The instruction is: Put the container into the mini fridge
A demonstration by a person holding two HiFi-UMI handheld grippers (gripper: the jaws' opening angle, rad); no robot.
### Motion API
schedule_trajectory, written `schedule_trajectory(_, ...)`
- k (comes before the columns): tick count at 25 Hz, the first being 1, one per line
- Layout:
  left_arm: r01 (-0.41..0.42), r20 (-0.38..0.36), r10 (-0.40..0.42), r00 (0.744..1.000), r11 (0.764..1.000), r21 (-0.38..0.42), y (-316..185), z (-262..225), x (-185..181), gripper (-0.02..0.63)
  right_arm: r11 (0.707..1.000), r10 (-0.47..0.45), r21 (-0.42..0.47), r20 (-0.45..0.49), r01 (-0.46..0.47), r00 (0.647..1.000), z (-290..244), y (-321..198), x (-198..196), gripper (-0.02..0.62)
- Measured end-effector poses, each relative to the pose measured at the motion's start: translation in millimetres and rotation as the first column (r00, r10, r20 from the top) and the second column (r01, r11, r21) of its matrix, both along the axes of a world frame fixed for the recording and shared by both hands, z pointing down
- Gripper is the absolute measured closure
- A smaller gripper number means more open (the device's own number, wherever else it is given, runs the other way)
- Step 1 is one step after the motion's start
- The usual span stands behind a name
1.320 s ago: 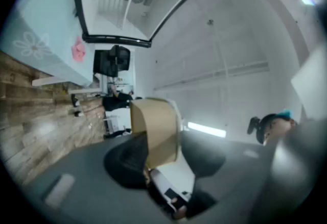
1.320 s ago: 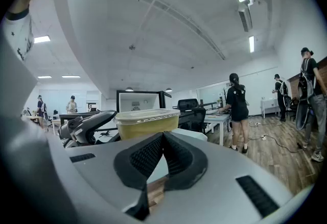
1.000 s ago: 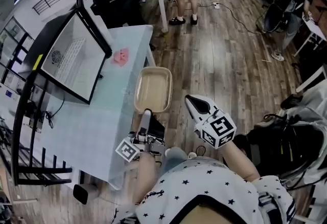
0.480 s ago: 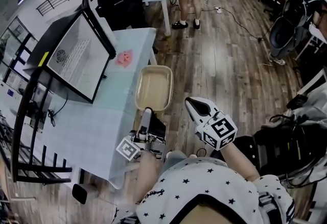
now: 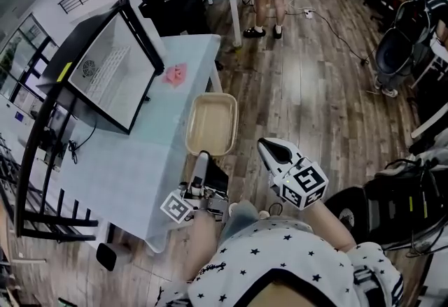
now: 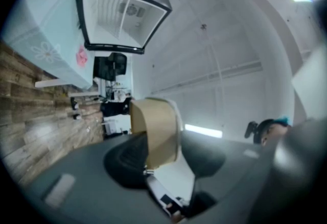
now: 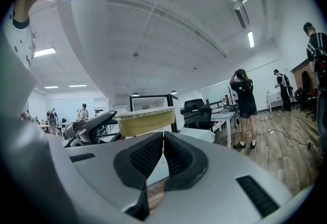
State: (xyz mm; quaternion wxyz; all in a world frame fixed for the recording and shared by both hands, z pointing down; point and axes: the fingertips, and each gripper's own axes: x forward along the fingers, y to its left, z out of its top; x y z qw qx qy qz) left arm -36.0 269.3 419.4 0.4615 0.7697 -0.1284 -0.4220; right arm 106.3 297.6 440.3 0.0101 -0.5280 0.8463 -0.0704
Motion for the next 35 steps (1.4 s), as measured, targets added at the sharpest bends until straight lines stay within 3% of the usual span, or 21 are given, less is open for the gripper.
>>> schedule_trajectory(15, 0.050, -0.010, -0.050, 0.999, 0.998, -0.026, -33.9, 1.4, -10.5, 0.406, 0.999, -0.036, -0.038, 0.020, 0.037, 0.999, 9.6, -36.3, 5.0, 0.574)
schedule_trajectory(26, 0.031, -0.018, -0.032, 0.999, 0.999, -0.021, -118.5, -3.5, 10.8, 0.405, 0.999, -0.022, -0.034, 0.001, 0.022, 1.000, 3.2, -119.9, 26.9, 0.574)
schedule_trajectory(35, 0.063, -0.024, -0.063, 0.998, 0.998, -0.020, -202.3, -12.1, 4.9, 0.407, 0.999, -0.041, -0.024, -0.010, 0.041, 0.999, -9.8, -207.6, 25.6, 0.574)
